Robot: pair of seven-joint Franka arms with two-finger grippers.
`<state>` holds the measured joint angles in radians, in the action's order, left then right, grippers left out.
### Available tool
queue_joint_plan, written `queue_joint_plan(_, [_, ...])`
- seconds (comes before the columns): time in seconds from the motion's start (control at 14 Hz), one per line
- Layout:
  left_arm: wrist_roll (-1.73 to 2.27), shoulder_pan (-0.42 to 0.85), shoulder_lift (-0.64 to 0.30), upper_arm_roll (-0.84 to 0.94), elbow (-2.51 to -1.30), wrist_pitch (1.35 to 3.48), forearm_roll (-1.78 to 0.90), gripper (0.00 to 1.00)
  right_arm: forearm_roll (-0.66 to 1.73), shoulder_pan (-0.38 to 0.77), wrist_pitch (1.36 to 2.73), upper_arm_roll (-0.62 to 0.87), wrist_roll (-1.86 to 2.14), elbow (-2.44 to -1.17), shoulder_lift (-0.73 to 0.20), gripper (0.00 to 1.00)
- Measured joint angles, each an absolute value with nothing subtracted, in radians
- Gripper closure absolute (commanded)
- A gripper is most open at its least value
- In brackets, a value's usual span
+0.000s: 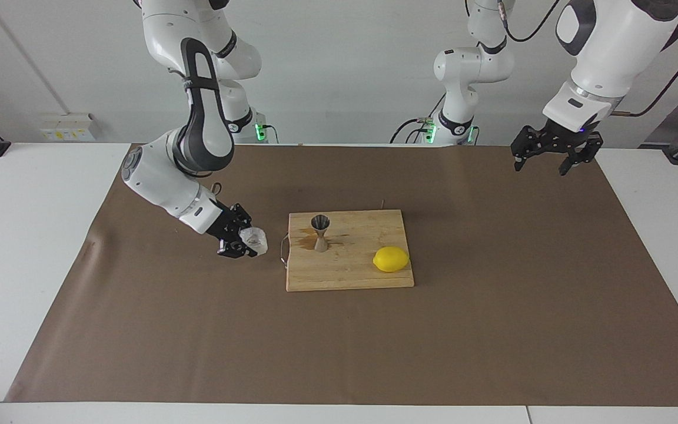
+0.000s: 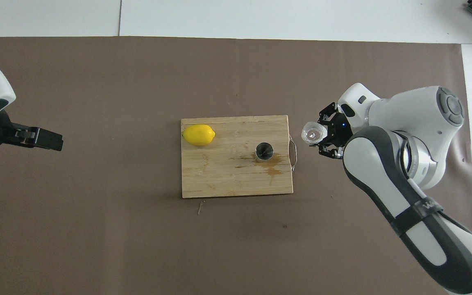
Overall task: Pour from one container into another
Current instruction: 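Lift the white cup with the right gripper over the metal jigger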
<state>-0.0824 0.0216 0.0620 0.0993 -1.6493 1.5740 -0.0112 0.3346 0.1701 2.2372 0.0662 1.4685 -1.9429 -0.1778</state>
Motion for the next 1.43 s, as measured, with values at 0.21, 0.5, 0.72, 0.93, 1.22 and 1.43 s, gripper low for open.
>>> queue_joint_plan(0.21, [-0.082,0.019,0.064,0.098,-1.652,1.569,-0.011,0.0,0.203,0.231,2.23,0.068,1.355,-1.918,-0.178,1.0])
queue_joint_plan(0.5, [-0.082,0.019,0.064,0.098,-1.654,1.557,-0.011,0.0,0.066,0.294,2.195,0.069,1.299,-1.902,-0.178,1.0])
queue_joint_plan(0.72, [-0.081,0.019,0.064,0.098,-1.654,1.557,-0.011,0.0,-0.013,0.331,2.163,0.07,1.298,-1.882,-0.178,1.0])
queue_joint_plan(0.93, [-0.078,0.018,0.065,0.093,-1.653,1.557,-0.02,0.0,-0.118,0.372,2.161,0.071,1.298,-1.876,-0.179,1.0])
queue_joint_plan(1.22, [-0.075,0.018,0.066,0.09,-1.647,1.55,-0.039,0.0,-0.224,0.435,2.158,0.071,1.287,-1.864,-0.179,1.0])
queue_joint_plan(1.43, [-0.075,0.018,0.066,0.092,-1.647,1.538,-0.039,0.0,-0.32,0.447,2.15,0.071,1.287,-1.862,-0.181,1.0])
